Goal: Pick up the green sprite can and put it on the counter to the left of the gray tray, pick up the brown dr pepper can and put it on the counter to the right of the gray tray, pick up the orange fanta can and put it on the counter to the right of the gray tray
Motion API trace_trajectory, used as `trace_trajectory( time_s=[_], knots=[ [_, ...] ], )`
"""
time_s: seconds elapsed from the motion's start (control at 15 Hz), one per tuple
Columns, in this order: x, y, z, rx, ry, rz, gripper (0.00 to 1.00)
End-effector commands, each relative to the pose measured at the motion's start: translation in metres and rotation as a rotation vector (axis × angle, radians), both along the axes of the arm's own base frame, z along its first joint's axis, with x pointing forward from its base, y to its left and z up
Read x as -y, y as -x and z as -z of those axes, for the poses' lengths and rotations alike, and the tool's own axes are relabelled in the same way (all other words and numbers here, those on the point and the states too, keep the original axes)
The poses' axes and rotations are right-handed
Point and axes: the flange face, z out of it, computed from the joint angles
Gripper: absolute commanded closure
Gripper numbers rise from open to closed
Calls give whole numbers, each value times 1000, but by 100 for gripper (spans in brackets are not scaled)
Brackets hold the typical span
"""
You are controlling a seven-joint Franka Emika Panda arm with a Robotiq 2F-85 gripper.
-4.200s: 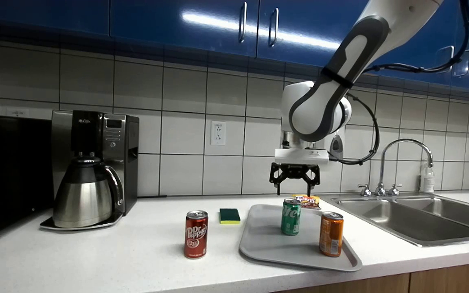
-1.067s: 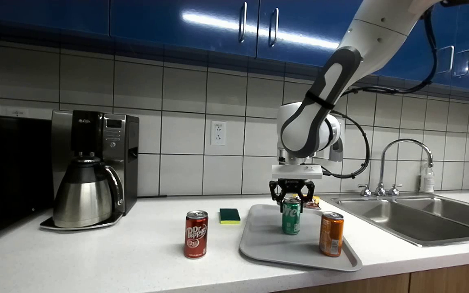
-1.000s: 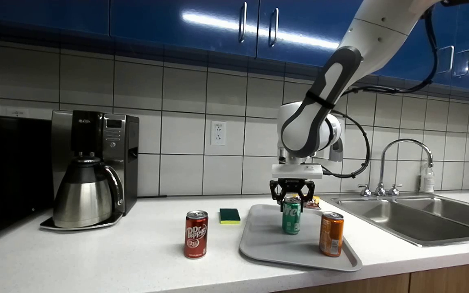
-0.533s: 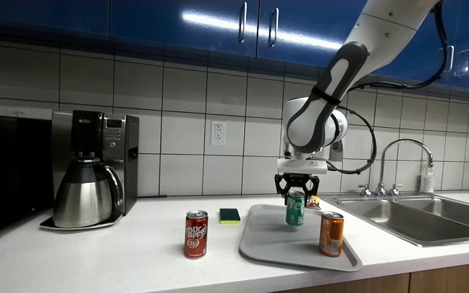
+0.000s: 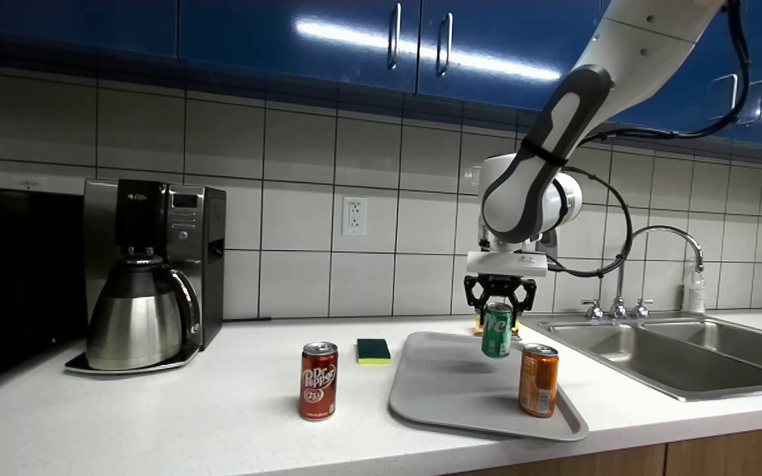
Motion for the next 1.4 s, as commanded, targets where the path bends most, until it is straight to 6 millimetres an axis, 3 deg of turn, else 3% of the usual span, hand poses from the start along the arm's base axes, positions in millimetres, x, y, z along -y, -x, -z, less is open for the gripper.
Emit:
trace_trajectory(
  time_s=[0.0, 1.33],
  knots=[
    [20, 5, -14, 30, -15, 46, 62],
    [131, -6, -9, 48, 17, 319, 62]
  ],
)
